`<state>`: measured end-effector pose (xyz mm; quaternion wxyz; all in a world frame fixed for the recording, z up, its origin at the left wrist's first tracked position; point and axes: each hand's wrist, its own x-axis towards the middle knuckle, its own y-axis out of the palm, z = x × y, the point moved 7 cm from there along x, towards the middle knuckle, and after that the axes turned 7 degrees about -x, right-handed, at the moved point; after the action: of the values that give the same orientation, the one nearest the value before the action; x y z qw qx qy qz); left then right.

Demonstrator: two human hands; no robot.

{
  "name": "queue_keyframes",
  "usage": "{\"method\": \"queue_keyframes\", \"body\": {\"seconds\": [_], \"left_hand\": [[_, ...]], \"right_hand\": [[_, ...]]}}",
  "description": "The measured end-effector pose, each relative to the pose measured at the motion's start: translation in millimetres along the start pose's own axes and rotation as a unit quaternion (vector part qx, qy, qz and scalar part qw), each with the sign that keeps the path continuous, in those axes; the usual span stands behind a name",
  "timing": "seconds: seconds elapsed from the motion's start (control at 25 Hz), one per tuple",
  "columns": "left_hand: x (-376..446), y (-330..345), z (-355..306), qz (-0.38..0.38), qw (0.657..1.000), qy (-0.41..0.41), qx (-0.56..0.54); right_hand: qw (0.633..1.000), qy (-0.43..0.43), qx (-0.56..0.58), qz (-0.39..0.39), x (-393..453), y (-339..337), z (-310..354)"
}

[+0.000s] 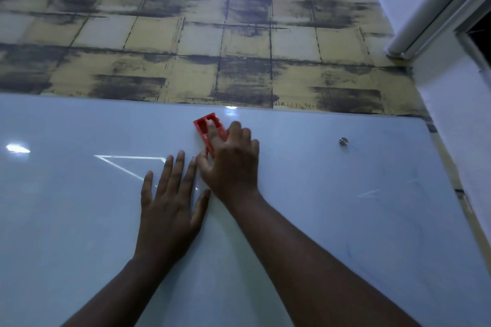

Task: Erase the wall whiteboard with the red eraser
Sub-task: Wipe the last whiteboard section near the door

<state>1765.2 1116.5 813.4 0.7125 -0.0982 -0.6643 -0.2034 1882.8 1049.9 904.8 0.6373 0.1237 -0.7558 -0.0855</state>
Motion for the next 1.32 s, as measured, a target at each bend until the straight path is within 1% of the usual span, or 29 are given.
{"method": "queue_keyframes", "body": {"seconds": [0.12, 0.2, 0.36, 0.52, 0.64, 0.76, 0.84, 0.96, 1.04, 1.12, 1.2, 1.28, 1.32], "left_hand": [[-0.5, -0.2, 2.3, 0.000, 1.000, -0.004, 0.001], [-1.1, -2.1, 2.3, 0.000, 1.000, -0.005, -0.004], [-2.9, -6.1, 0.6, -0.006, 1.000, -0.002, -0.014], [-5.2, -7.5, -0.9, -0.009, 1.000, -0.007, -0.012], [-9.2, -7.7, -2.5, -0.011, 1.000, -0.014, -0.018], [-16.8, -9.7, -8.6, -0.026, 0.999, -0.036, -0.027], [-21.9, -12.9, -25.2, -0.039, 0.999, -0.028, -0.017], [-28.3, -8.2, -68.4, -0.028, 0.999, 0.017, -0.004], [-30.5, 1.0, -85.3, -0.012, 1.000, -0.002, -0.011], [-35.5, 9.5, -93.5, 0.003, 1.000, -0.024, -0.020], [-40.0, 11.9, -95.5, 0.005, 0.999, -0.021, -0.029], [-41.9, 6.9, -100.2, -0.005, 0.999, 0.005, -0.038], [-43.8, 4.2, -105.9, -0.009, 0.999, 0.031, -0.042]], "right_hand": [[0.998, -0.056, -0.001, -0.012, 0.4, -0.1, 4.4], [0.998, -0.052, -0.025, -0.009, 10.5, -0.4, -16.8], [0.995, 0.057, -0.075, -0.011, 22.3, -8.5, -99.2], [0.983, 0.142, -0.110, -0.036, -5.2, -27.1, -164.7], [0.975, 0.188, -0.106, -0.055, -26.2, -34.5, -176.6], [0.973, 0.213, -0.073, -0.056, -44.0, -38.5, -163.1], [0.981, 0.179, -0.044, -0.051, -61.6, -42.3, -137.0], [0.998, 0.066, -0.018, -0.007, -104.2, -49.1, -90.6], [1.000, 0.001, -0.001, 0.016, -128.6, -54.3, -76.0], [0.999, -0.042, -0.006, 0.022, -138.5, -62.4, -81.8], [0.998, -0.047, -0.032, 0.019, -136.3, -67.3, -108.1], [0.998, 0.003, -0.057, 0.001, -133.2, -72.7, -153.4], [0.997, 0.038, -0.064, -0.013, -135.1, -77.5, -177.8]]}}
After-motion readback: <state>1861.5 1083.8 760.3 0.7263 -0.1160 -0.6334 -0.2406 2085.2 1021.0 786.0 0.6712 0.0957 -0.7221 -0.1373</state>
